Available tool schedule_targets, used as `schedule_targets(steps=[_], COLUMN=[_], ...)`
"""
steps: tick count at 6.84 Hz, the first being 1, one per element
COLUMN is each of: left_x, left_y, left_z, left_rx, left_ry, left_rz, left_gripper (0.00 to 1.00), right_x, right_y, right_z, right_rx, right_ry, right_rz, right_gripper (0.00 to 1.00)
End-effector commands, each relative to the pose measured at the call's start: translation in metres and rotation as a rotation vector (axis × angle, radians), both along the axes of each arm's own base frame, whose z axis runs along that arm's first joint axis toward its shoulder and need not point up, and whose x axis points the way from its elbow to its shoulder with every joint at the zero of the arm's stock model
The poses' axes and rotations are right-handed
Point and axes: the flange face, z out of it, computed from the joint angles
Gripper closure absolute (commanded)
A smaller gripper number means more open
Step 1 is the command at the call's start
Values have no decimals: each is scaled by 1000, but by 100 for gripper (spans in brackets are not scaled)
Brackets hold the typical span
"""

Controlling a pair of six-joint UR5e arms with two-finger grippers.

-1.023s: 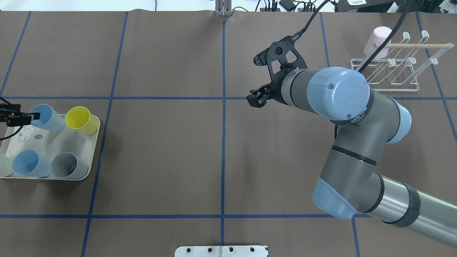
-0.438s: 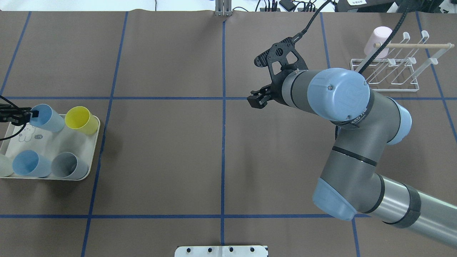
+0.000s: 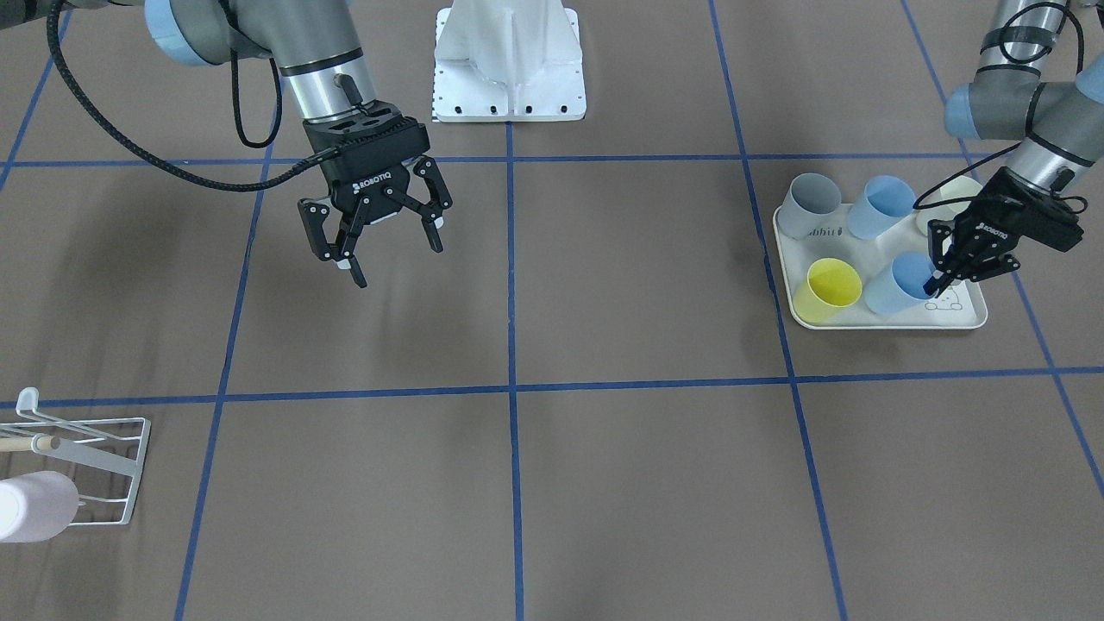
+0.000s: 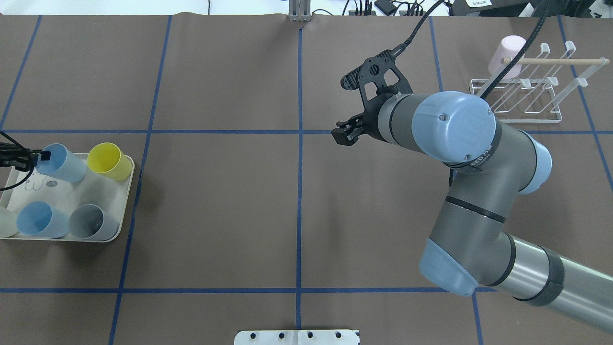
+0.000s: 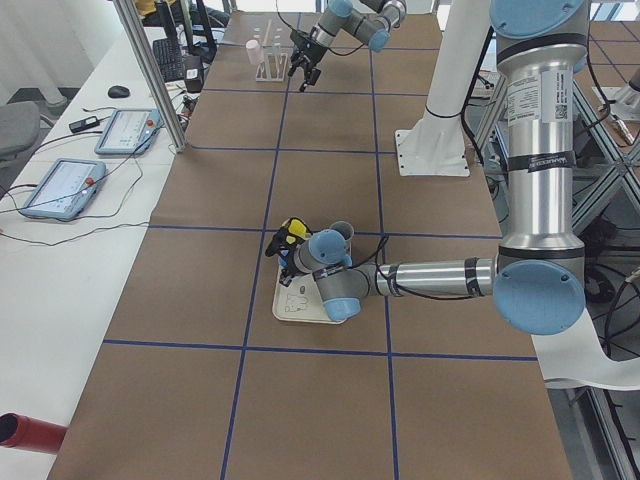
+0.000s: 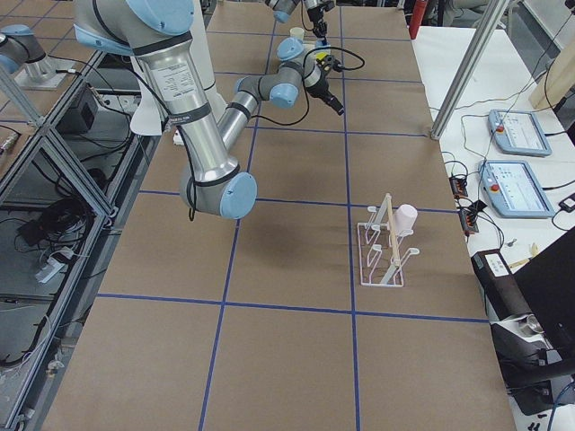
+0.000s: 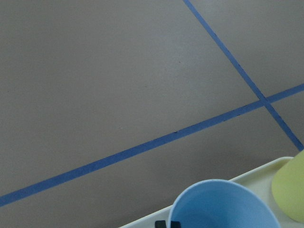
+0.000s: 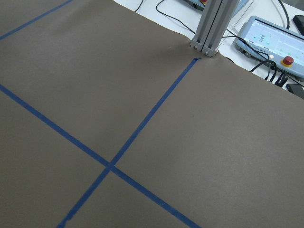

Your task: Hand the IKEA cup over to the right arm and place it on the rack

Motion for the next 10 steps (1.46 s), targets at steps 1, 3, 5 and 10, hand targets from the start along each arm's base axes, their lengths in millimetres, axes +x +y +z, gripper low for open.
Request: schedule_targets(steps=[1, 3, 5, 10], left_x=[-54, -114, -114, -23], left_y=[-11, -22, -23, -5], left_z=[-22, -54, -153, -343], left_rx=[8, -23, -135, -566], left_ry=[54, 110, 182, 618], left_rz=[-33, -56, -87, 63], left_gripper=[100, 100, 100, 100], right_x=[0, -9, -16, -51], right_y=[0, 7, 15, 46], right_z=[-1, -1, -6, 18], right_rx=[3, 40, 94, 390], right_ry=[0, 23, -21, -278], right_rz=[2, 51, 76, -23], right_gripper=[1, 1, 1, 1])
